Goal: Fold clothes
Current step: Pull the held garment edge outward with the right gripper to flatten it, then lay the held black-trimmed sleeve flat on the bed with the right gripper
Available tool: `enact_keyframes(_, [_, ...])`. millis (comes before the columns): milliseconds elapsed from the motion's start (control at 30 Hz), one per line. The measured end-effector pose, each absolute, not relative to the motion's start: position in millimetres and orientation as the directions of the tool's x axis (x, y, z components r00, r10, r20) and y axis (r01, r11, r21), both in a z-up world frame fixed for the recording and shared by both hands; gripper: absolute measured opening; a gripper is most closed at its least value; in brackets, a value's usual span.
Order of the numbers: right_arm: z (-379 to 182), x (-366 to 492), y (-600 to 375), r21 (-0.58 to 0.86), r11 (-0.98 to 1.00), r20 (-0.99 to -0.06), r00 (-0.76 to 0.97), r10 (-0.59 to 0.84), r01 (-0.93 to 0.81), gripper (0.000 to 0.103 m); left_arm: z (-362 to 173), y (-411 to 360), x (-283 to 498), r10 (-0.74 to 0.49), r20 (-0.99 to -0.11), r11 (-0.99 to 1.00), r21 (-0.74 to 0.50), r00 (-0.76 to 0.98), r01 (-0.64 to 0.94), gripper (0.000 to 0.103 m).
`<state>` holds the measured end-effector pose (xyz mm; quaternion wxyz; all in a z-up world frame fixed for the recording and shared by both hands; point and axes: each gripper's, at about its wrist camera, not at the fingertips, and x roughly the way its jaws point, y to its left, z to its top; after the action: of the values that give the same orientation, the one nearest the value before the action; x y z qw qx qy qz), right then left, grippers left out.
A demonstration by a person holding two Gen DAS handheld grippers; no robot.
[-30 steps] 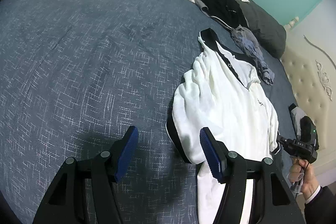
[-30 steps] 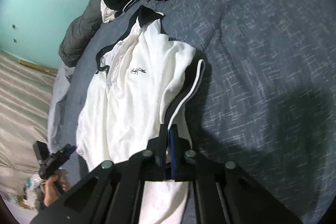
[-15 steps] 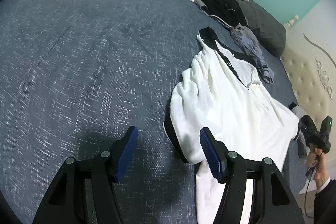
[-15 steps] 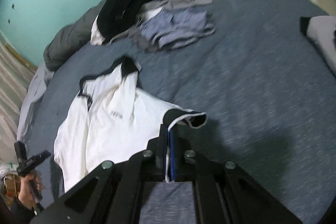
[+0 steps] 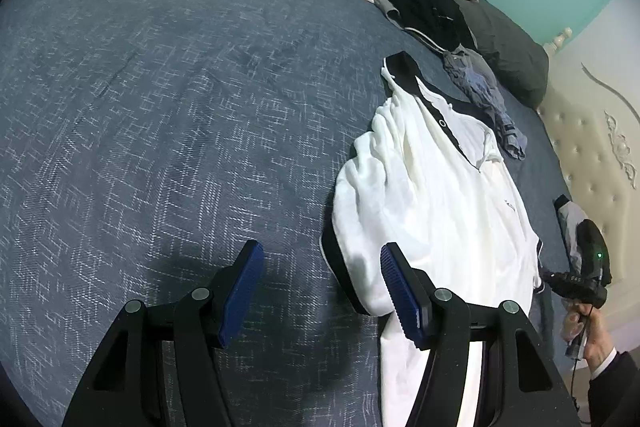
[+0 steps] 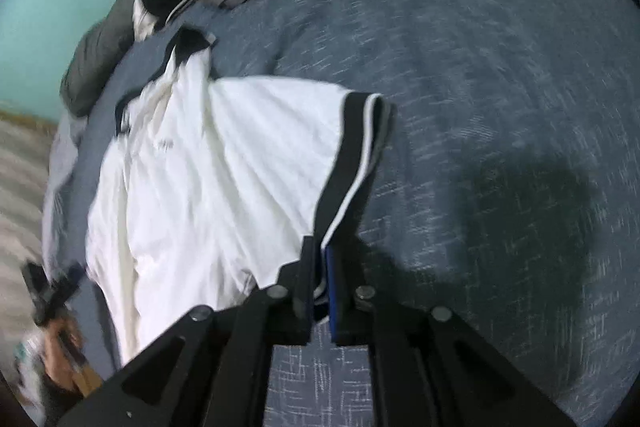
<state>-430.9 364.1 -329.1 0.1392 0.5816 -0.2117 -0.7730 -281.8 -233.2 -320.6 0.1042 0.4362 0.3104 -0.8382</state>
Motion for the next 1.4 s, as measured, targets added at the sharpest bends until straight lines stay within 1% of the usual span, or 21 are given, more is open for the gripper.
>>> enact_keyframes(33, [-326,-431,371,0.504,-0.862,-0.829,-0.313,-0.464,-0.057,0.029,-321,-234,-281,0.095,-0.795,-0.784,-0.430,-0.599,0.447,0.065])
enact_keyframes(67, [-323,-432,378,0.520,-0.851,-0.816,-0.339,-0.467,-0.078,0.037,-321,-234,-281,0.095,-0.795,-0.783,-0.431,-0.599,0.448,0.065])
enact_keyframes(233, [-321,-448,395,0.586,-0.798,-0.770,-0.400,-0.496,-0.139,0.038,-322,-231,-282,0.100,-0.795,-0.782,-0.434,-0.599,0.446,0.065])
enact_keyframes(300, [-326,-456,389,0.567,-0.813,-0.787,-0.379,-0.487,-0.133,0.038,-323,-230,-283,0.099,-0.797,-0.786,-0.430,-0.595,0.445,0.065])
enact_keyframes(433, [-340,-466,372,0.523,-0.846,-0.819,-0.340,-0.462,-0.109,0.038,-324,-230,-284,0.096,-0.802,-0.788,-0.423,-0.590,0.447,0.065])
enact_keyframes(500, [-342,-466,368,0.500,-0.861,-0.827,-0.348,-0.442,-0.095,0.022,-324,-231,-285,0.093,-0.804,-0.789,-0.420,-0.588,0.449,0.065])
enact_keyframes(533, [-342,-466,368,0.490,-0.867,-0.828,-0.356,-0.433,-0.085,0.009,-325,-231,-285,0.092,-0.804,-0.789,-0.418,-0.587,0.450,0.065])
enact_keyframes(567, [-341,-467,368,0.485,-0.871,-0.825,-0.368,-0.429,-0.073,0.004,-325,-232,-284,0.090,-0.805,-0.789,-0.417,-0.586,0.451,0.065])
enact_keyframes(600, [-336,-466,369,0.481,-0.875,-0.818,-0.390,-0.423,-0.060,0.003,-325,-233,-284,0.089,-0.806,-0.790,-0.415,-0.586,0.452,0.065])
enact_keyframes(733, [-308,-468,388,0.436,-0.899,-0.795,-0.488,-0.360,-0.046,0.003,-327,-236,-283,0.084,-0.808,-0.789,-0.411,-0.583,0.457,0.065])
enact_keyframes(833, [-291,-478,397,0.396,-0.917,-0.791,-0.528,-0.309,-0.056,0.002,-329,-235,-283,0.085,-0.810,-0.787,-0.412,-0.580,0.460,0.065])
enact_keyframes(1033, [-282,-498,402,0.342,-0.936,-0.811,-0.529,-0.251,-0.080,0.002,-331,-234,-282,0.088,-0.813,-0.790,-0.409,-0.575,0.457,0.065])
enact_keyframes(1200, [-298,-508,406,0.276,-0.951,-0.861,-0.475,-0.181,-0.137,0.002,-330,-238,-280,0.079,-0.817,-0.792,-0.399,-0.570,0.462,0.065])
enact_keyframes(1233, [-302,-508,408,0.274,-0.950,-0.867,-0.467,-0.177,-0.148,0.003,-330,-239,-280,0.078,-0.818,-0.792,-0.398,-0.570,0.463,0.065])
enact_keyframes(1333, [-314,-508,414,0.374,-0.911,-0.852,-0.452,-0.263,-0.175,0.003,-330,-241,-279,0.075,-0.818,-0.792,-0.397,-0.571,0.464,0.065])
enact_keyframes(1367, [-314,-505,417,0.392,-0.902,-0.846,-0.457,-0.275,-0.181,0.008,-330,-242,-279,0.076,-0.817,-0.792,-0.398,-0.571,0.464,0.065])
enact_keyframes(1400, [-314,-500,420,0.403,-0.896,-0.840,-0.463,-0.282,-0.186,0.015,-330,-242,-278,0.076,-0.817,-0.791,-0.398,-0.572,0.464,0.065])
